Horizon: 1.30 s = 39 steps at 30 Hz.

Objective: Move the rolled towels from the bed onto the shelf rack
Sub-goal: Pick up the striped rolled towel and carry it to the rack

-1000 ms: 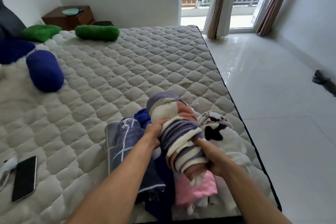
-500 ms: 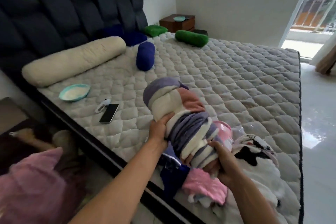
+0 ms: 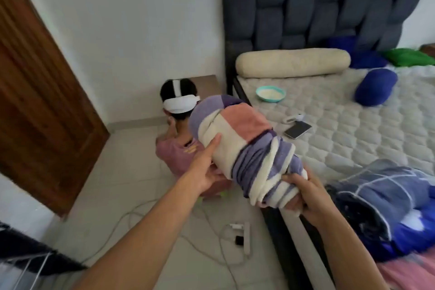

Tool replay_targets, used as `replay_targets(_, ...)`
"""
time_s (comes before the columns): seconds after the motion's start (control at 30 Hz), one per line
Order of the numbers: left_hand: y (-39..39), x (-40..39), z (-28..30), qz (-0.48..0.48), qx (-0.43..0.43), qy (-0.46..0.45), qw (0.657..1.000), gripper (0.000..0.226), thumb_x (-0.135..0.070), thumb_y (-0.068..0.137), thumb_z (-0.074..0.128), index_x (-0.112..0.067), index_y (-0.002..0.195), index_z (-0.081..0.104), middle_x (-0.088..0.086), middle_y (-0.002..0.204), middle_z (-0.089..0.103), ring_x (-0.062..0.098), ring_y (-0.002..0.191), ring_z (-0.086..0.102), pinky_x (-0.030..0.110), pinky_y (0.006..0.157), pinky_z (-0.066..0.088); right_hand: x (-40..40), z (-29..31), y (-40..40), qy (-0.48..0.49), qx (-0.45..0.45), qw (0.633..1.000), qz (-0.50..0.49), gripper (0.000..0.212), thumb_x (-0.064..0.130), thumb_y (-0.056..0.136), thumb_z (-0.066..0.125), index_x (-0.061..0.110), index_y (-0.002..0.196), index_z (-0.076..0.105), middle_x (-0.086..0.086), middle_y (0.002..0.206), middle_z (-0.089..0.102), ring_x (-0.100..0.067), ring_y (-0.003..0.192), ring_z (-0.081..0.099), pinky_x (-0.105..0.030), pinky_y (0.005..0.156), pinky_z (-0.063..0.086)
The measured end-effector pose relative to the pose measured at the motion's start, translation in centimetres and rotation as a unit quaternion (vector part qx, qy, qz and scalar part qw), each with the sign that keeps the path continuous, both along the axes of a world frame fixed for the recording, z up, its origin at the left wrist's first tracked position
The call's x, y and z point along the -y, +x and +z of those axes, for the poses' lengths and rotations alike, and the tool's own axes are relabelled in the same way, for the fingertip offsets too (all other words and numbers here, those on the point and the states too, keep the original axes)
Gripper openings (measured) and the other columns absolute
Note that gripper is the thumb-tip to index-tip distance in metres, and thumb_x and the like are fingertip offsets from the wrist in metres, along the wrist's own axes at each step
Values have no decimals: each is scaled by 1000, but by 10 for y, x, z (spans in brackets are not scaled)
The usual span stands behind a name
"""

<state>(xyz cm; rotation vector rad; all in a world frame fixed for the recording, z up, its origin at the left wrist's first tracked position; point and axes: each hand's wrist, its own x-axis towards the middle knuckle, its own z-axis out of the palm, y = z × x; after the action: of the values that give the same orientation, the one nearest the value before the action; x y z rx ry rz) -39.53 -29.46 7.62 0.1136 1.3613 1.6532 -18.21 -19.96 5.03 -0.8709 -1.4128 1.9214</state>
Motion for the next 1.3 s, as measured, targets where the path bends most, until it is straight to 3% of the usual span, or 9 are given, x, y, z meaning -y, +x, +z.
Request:
replay_targets(0.1, -67, 99, 5, 72, -2, -7, 997, 64, -54, 80, 65, -20, 133, 53, 7, 119, 68, 26, 96, 63, 37, 58, 57, 57, 4, -83, 21, 3, 996, 88, 33, -4, 85, 57, 20, 107, 65, -6, 94, 75, -19, 83, 71, -31, 64, 57)
replay_targets(0.17, -103, 162, 5, 121, 4, -9, 993, 64, -57, 79, 64, -20, 131, 55, 5, 109, 72, 23, 91, 61, 37, 64, 56, 100, 5, -135, 39, 3, 989, 144, 37, -1, 80, 64, 21, 110, 65, -10, 105, 72, -25, 94, 68, -38, 77, 57)
replay_targets(0.37, -175, 322, 7, 300, 2, 7, 954, 70, -58, 74, 68, -28, 135, 48, 4, 132, 60, 30, 114, 58, 48, 86, 54, 215, 12, -263, 76, 4, 950, 304, 45, 13, 67, 73, 28, 109, 66, -7, 106, 73, -27, 98, 67, -45, 84, 54)
replay_targets(0.53, -214, 426, 4, 419, -14, 23, 907, 80, -61, 66, 72, -26, 135, 49, 5, 126, 64, 31, 114, 60, 55, 93, 51, 293, 15, -354, 117, -8, 901, 417, 54, 10, 70, 71, 20, 121, 60, -6, 109, 71, -16, 88, 69, -27, 69, 56)
replay_targets(0.67, -247, 480, 8, 511, -32, 40, 858, 71, -55, 72, 70, -24, 132, 50, 3, 118, 65, 28, 107, 62, 51, 89, 54, 345, 14, -421, 148, -25, 866, 477, 65, 19, 67, 69, 23, 130, 55, -1, 119, 68, -19, 105, 65, -31, 83, 53)
replay_targets(0.73, -267, 498, 9, 557, -34, 46, 828, 80, -55, 67, 73, -23, 136, 48, 4, 128, 62, 30, 111, 60, 53, 89, 53, 366, 15, -456, 157, -35, 850, 502, 66, 22, 70, 69, 23, 134, 52, -2, 121, 65, -20, 107, 63, -29, 81, 51)
replay_targets(0.97, -330, 554, 21, 669, -60, 71, 738, 64, -51, 80, 67, -19, 133, 53, 7, 131, 63, 30, 113, 62, 48, 92, 53, 434, 33, -551, 168, -68, 806, 564, 55, 6, 85, 64, 18, 135, 45, -3, 121, 57, -15, 102, 57, -19, 76, 48)
replay_targets(1.17, -378, 596, 34, 735, -76, -14, 673, 86, -56, 72, 70, -16, 142, 40, 8, 133, 58, 31, 108, 62, 49, 92, 53, 494, 39, -600, 170, -74, 803, 566, 53, 5, 86, 62, 14, 135, 45, -2, 118, 56, -18, 107, 55, -28, 84, 46)
replay_targets(1.3, -402, 622, 41, 744, -82, -55, 661, 87, -50, 77, 68, -17, 148, 30, 10, 141, 51, 34, 116, 57, 51, 94, 52, 531, 35, -625, 136, -72, 806, 571, 56, 4, 86, 63, 15, 137, 44, -2, 118, 57, -15, 102, 57, -15, 70, 47)
